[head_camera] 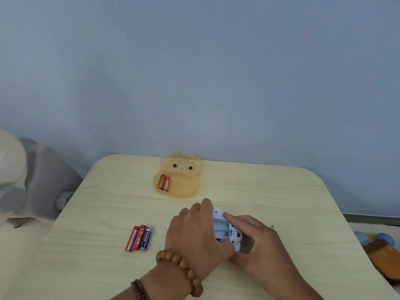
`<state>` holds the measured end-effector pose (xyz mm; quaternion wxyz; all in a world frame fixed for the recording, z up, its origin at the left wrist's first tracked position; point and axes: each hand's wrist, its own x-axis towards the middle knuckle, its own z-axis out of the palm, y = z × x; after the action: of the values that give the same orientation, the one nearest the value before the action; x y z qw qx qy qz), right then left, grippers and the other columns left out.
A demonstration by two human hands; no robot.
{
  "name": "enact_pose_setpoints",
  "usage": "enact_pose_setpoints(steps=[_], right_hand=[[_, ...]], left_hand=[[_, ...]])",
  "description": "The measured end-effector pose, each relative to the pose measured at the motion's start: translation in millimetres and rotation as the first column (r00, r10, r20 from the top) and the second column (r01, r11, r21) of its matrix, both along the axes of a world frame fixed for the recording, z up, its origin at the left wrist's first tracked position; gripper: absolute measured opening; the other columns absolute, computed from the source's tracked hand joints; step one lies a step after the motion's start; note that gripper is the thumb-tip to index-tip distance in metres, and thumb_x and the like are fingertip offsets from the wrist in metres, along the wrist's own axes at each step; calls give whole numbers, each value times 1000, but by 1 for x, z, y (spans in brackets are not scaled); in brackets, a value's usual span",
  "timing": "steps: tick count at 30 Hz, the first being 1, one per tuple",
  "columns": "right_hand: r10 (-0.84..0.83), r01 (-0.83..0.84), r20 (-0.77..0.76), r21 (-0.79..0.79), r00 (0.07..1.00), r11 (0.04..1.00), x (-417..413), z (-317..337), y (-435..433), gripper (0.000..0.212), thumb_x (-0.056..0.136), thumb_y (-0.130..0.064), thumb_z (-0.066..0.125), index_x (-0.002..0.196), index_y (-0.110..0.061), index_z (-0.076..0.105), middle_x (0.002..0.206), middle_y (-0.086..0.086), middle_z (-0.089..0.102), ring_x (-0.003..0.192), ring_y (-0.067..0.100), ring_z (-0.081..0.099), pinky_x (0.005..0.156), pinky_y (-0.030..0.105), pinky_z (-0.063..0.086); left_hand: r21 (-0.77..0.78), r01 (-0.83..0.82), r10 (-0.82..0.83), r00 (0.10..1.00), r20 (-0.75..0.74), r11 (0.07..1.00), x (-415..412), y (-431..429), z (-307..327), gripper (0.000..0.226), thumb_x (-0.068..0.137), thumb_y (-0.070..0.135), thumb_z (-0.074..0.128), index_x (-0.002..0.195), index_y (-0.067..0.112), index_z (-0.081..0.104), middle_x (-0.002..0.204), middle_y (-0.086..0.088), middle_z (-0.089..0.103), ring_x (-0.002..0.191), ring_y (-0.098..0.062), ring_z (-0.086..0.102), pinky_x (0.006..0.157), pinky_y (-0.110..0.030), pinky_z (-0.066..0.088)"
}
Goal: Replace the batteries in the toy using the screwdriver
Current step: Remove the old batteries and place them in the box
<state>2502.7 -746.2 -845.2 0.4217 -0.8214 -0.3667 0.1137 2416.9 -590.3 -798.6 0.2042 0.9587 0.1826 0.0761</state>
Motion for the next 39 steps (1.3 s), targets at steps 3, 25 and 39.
enact_pose_setpoints(steps=[3,25,39], right_hand=[[-18,18,13,15,1000,1000,-3,2,2,71,69,-18,83,129,-47,59,124,-27,63,112,-4,64,90,6,46],[-37,37,3,-55,999,998,-2,1,3,72,72,-20,86,136,-41,60,116,-24,68,113,-3,62,92,13,49],[-60,59,-35,-35,998,998,-3,2,2,73,72,-15,87,133,-42,59,114,-19,70,112,-3,63,92,9,47]], left_hand=[[-28,-9,8,1000,-16,1000,1,-3,-1,47,66,59,52,99,32,33,95,14,49,86,-12,47,77,-28,47],[-4,20,-20,996,-92,1000,2,-4,5,36,67,61,36,79,30,49,96,13,51,90,-11,49,79,-32,50],[91,223,-209,967,-148,970,-2,12,13,37,82,62,45,97,30,57,107,13,54,93,-11,51,86,-31,43]])
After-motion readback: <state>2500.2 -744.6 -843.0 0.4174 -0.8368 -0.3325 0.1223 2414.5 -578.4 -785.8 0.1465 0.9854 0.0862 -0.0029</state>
